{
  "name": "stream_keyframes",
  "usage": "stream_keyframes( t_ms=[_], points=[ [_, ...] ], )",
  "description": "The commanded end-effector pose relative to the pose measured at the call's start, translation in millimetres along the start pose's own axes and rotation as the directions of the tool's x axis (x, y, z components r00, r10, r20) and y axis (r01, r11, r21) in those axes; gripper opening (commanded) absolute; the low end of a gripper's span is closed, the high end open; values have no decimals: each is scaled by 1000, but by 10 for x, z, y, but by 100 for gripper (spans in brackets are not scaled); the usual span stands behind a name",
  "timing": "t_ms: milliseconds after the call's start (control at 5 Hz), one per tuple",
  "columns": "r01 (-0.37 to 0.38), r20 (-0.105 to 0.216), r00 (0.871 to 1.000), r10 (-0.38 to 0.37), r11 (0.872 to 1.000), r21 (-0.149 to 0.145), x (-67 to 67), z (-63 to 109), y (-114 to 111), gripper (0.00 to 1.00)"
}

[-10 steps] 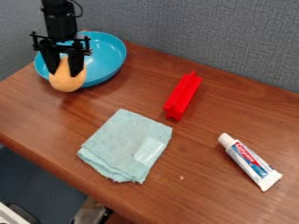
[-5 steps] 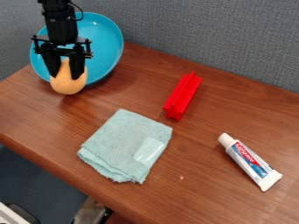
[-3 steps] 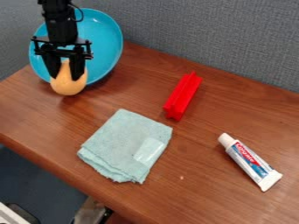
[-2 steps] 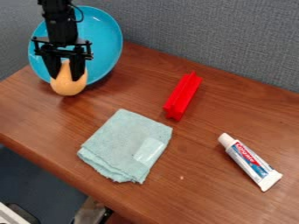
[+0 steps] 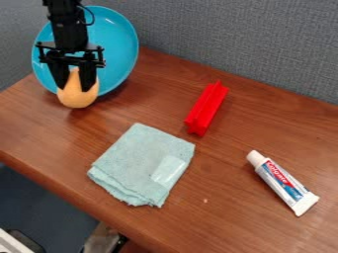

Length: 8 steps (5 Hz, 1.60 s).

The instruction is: Put the yellow ball on the blue plate

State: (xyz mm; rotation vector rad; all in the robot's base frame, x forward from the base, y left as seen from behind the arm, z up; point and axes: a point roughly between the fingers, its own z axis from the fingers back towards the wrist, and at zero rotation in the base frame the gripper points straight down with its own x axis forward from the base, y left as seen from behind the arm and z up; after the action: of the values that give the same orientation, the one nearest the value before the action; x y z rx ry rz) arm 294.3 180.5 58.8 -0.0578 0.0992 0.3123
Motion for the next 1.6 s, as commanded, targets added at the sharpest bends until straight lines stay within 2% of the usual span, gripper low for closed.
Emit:
stream_keyframes(
  t_ms=[0,400,1400],
  points=[
    [5,65,998,-6,1000,9,4,213,-33,0],
    [4,63,998,-4,1000,3,88,211,-45,0],
    [-14,58,998,14,1000,-2,89,348,-60,0]
  ],
)
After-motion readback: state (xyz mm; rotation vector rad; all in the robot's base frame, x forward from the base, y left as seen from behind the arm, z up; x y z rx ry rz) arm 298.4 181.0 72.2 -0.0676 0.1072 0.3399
